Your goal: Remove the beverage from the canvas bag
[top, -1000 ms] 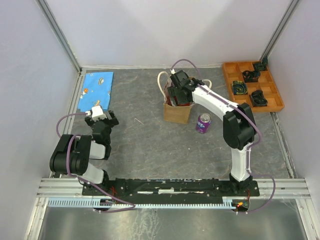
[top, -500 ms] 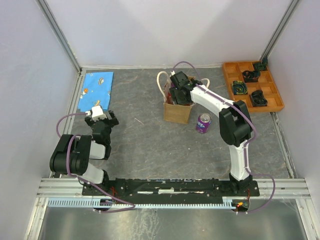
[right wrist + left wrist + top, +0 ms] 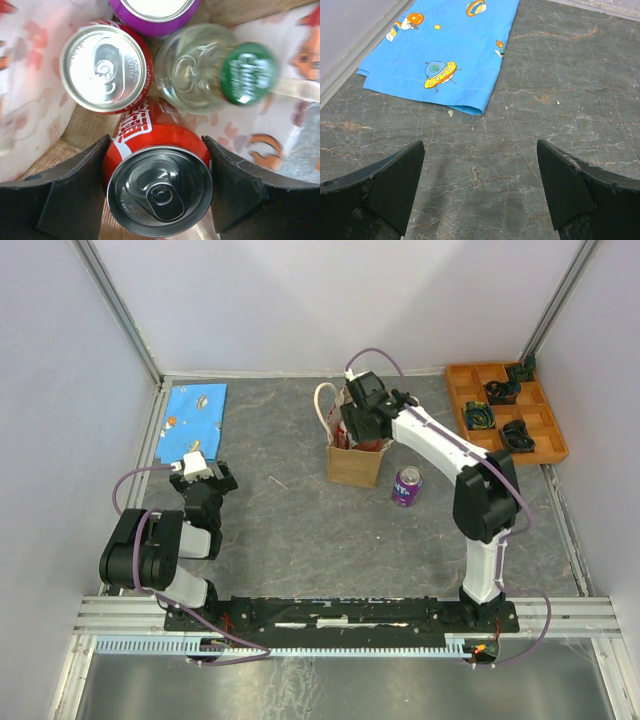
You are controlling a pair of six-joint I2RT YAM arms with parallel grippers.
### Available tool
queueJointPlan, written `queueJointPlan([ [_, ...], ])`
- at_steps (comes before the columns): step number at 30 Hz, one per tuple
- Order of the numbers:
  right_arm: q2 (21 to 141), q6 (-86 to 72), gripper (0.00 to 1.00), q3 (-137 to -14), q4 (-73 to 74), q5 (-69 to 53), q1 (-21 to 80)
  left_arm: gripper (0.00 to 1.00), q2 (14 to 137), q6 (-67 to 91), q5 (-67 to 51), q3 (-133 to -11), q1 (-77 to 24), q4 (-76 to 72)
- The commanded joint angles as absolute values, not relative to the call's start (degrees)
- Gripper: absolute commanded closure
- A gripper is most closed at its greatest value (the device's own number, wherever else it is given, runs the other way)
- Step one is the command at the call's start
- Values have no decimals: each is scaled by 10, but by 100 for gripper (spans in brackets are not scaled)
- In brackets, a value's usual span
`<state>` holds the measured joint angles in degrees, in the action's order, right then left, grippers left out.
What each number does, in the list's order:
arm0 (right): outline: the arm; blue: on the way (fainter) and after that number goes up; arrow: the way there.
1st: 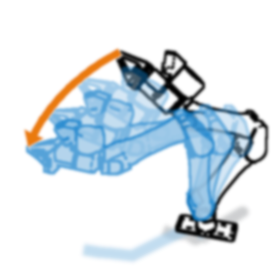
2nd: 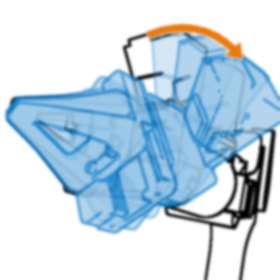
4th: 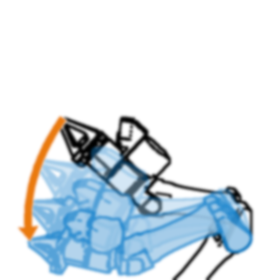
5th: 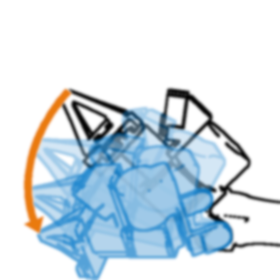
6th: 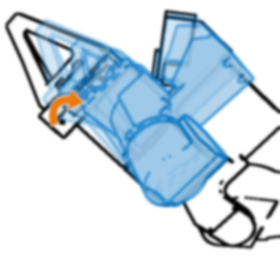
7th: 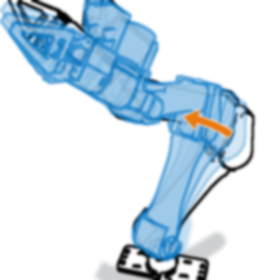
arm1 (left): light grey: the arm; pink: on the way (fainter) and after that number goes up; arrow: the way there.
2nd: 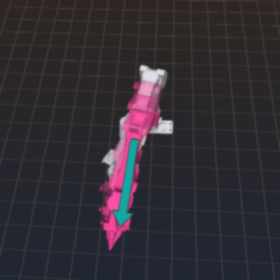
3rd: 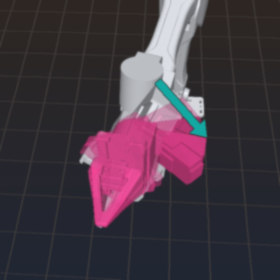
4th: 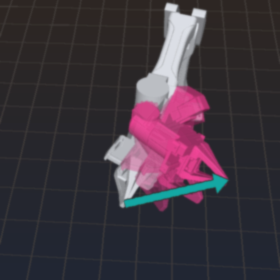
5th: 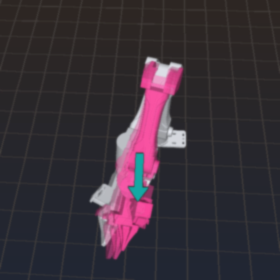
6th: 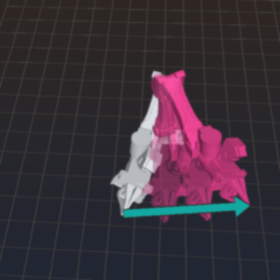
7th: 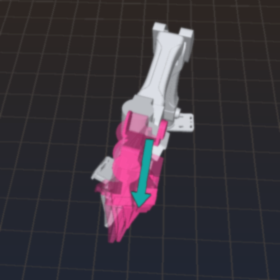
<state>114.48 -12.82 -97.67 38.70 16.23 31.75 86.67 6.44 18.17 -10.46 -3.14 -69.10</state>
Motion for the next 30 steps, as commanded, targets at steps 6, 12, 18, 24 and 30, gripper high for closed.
queueJointPlan([
  [6, 970, -107, 100, -1028, 332, 149, 319, 1, 870, 38, 198, -115, -34, -713],
  [12, 885, -106, 100, -992, 337, 150, 336, 1, 870, 39, 198, -115, -34, -713],
  [18, 791, -101, 100, -959, 376, 169, 374, 1, 870, 38, 198, -116, -35, -712],
  [24, 732, -113, 100, -903, 441, 180, 410, 1, 871, 38, 199, -115, -36, -713],
  [30, 702, -155, 100, -812, 450, 145, 423, 1, 870, 38, 200, -116, -36, -713],
])
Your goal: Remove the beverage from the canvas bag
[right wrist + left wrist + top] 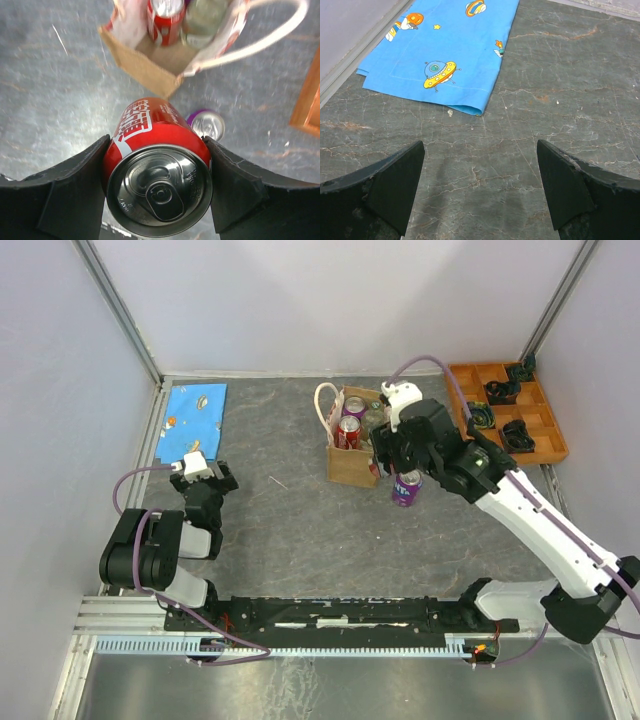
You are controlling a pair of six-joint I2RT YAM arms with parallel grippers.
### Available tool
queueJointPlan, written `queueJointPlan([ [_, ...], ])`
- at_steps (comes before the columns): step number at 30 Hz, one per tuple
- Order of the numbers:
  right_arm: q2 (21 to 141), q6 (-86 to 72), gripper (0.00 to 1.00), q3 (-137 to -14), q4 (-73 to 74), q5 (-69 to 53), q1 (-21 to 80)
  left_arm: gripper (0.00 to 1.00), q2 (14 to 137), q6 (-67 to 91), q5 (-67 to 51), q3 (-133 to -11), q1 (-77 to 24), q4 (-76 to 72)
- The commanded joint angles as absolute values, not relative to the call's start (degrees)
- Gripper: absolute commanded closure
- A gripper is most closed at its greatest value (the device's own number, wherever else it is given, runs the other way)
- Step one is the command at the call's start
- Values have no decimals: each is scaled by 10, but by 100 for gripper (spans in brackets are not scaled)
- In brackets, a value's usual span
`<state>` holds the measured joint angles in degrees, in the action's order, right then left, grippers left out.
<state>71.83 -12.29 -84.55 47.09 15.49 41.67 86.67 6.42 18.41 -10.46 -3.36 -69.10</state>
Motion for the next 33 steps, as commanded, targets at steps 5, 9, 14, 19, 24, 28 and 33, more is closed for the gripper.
queueJointPlan([
  [5, 710, -178, 100, -754, 415, 133, 438, 1, 870, 36, 198, -116, -37, -712],
  [9, 733, -176, 100, -724, 390, 129, 442, 1, 870, 35, 197, -116, -37, -712],
  [14, 774, -162, 100, -696, 360, 143, 451, 1, 870, 35, 198, -116, -37, -711],
  [19, 813, -152, 100, -670, 310, 185, 458, 1, 871, 35, 197, -116, -37, -712],
  [24, 854, -152, 100, -665, 283, 195, 458, 1, 870, 34, 197, -116, -37, -711],
  [28, 871, -154, 100, -648, 258, 207, 459, 1, 870, 35, 197, -116, -37, -711],
  [33, 901, -156, 100, -637, 251, 221, 459, 1, 870, 34, 197, -116, -37, -711],
])
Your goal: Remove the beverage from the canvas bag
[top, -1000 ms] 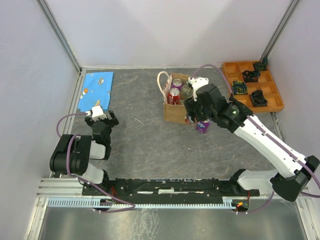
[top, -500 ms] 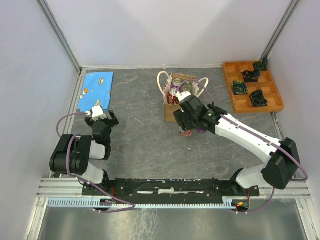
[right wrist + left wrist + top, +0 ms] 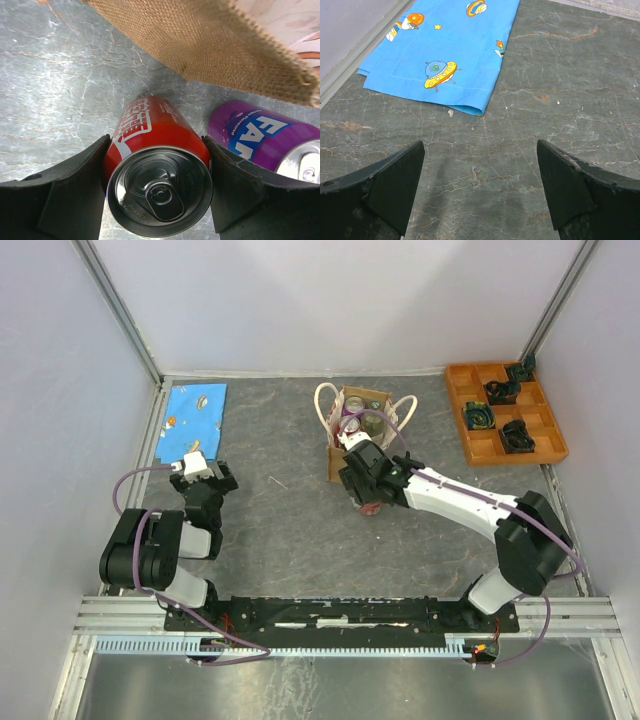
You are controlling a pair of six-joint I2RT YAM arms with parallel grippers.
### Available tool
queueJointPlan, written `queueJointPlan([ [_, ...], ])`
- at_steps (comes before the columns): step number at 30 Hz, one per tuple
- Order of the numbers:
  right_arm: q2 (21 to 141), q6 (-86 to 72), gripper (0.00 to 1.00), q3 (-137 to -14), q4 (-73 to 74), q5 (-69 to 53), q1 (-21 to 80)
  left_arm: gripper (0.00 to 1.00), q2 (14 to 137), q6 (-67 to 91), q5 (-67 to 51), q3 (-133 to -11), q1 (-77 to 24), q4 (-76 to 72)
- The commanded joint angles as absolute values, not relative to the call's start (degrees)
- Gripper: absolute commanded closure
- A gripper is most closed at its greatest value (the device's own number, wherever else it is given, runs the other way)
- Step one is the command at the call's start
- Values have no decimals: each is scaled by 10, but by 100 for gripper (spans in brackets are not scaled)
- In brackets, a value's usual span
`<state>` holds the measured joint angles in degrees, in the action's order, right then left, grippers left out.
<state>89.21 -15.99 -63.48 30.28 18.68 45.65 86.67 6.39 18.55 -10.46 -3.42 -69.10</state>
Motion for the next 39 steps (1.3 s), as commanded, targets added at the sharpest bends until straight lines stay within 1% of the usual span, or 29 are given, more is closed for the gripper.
queueJointPlan([
  [1, 905, -158, 100, -634, 251, 222, 459, 1, 871, 34, 197, -116, -37, -711],
  [8, 908, -174, 100, -613, 252, 227, 459, 1, 870, 34, 197, -117, -37, -711],
  [9, 906, -177, 98, -611, 252, 227, 458, 1, 870, 34, 197, -117, -37, -711],
  [11, 904, -184, 87, -608, 257, 226, 459, 1, 870, 35, 197, -116, -37, -711],
  [12, 904, -186, 74, -607, 259, 224, 459, 1, 871, 35, 197, -117, -37, -711],
  [16, 896, -194, 33, -603, 267, 222, 459, 1, 871, 34, 197, -116, -37, -711],
  [17, 894, -195, 25, -603, 269, 222, 459, 1, 870, 35, 197, -116, -36, -711],
  [19, 890, -195, 15, -603, 274, 222, 459, 1, 870, 34, 197, -116, -36, -712],
  [20, 886, -195, 6, -603, 275, 223, 459, 1, 870, 35, 197, -116, -37, -712],
  [21, 884, -194, 3, -603, 276, 222, 459, 1, 871, 35, 197, -116, -38, -711],
  [23, 879, -192, 1, -606, 278, 222, 459, 1, 870, 34, 197, -116, -38, -712],
  [30, 848, -168, 1, -650, 305, 225, 459, 1, 870, 34, 197, -116, -38, -711],
  [39, 808, -104, 1, -778, 353, 222, 459, 1, 870, 34, 197, -116, -38, -712],
])
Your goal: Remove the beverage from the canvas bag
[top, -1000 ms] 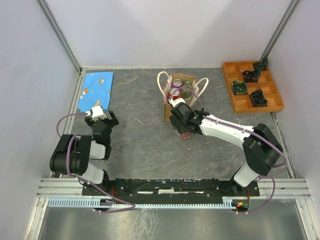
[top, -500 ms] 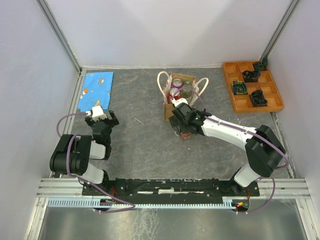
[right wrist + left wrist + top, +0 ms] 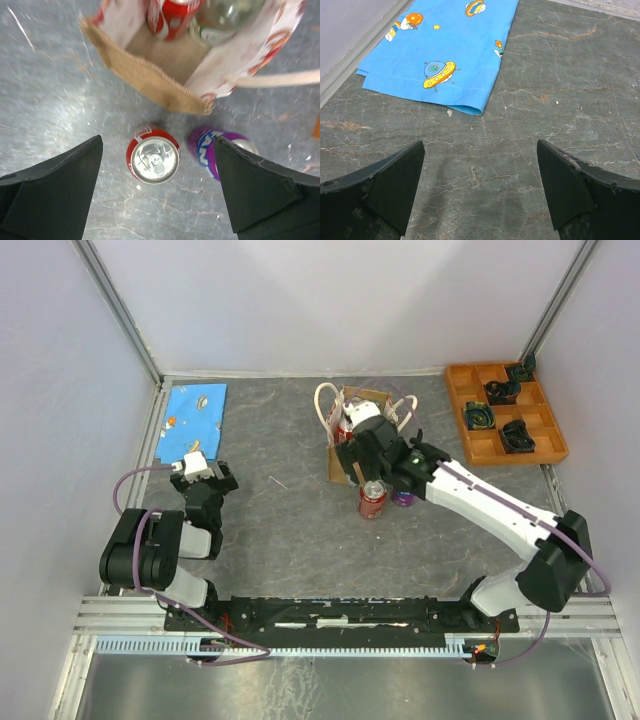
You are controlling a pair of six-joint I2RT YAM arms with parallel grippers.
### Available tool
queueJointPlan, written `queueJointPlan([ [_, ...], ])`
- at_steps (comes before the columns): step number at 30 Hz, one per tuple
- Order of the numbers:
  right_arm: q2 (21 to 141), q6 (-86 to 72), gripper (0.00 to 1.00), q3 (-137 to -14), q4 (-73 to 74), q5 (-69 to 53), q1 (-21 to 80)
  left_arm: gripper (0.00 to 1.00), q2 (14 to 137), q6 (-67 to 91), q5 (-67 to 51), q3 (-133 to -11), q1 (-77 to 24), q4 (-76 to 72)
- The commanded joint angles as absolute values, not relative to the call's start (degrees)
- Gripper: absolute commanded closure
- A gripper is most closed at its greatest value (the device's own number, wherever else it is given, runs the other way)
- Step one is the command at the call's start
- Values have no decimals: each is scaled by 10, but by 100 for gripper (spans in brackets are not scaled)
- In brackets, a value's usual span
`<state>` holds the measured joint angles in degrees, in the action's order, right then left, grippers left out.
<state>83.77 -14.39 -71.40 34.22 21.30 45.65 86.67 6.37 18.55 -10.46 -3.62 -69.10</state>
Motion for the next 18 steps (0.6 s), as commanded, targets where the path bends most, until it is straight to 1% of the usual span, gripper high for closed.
queueJointPlan([
  [1, 807, -96, 1, -790, 351, 221, 459, 1, 870, 34, 197, -116, -38, -712],
  [3, 806, -86, 4, -809, 341, 219, 459, 1, 870, 34, 197, -116, -37, -711],
  [5, 813, -78, 11, -831, 330, 220, 458, 1, 871, 34, 197, -116, -38, -711],
  [9, 854, -74, 34, -879, 317, 230, 457, 1, 870, 34, 197, -116, -38, -711],
  [10, 870, -72, 37, -894, 319, 238, 456, 1, 870, 34, 197, -116, -38, -711],
  [15, 946, -76, 40, -962, 328, 223, 429, 1, 870, 34, 197, -116, -37, -711],
  [18, 986, -91, 39, -997, 341, 189, 401, 1, 871, 34, 197, -116, -37, -711],
])
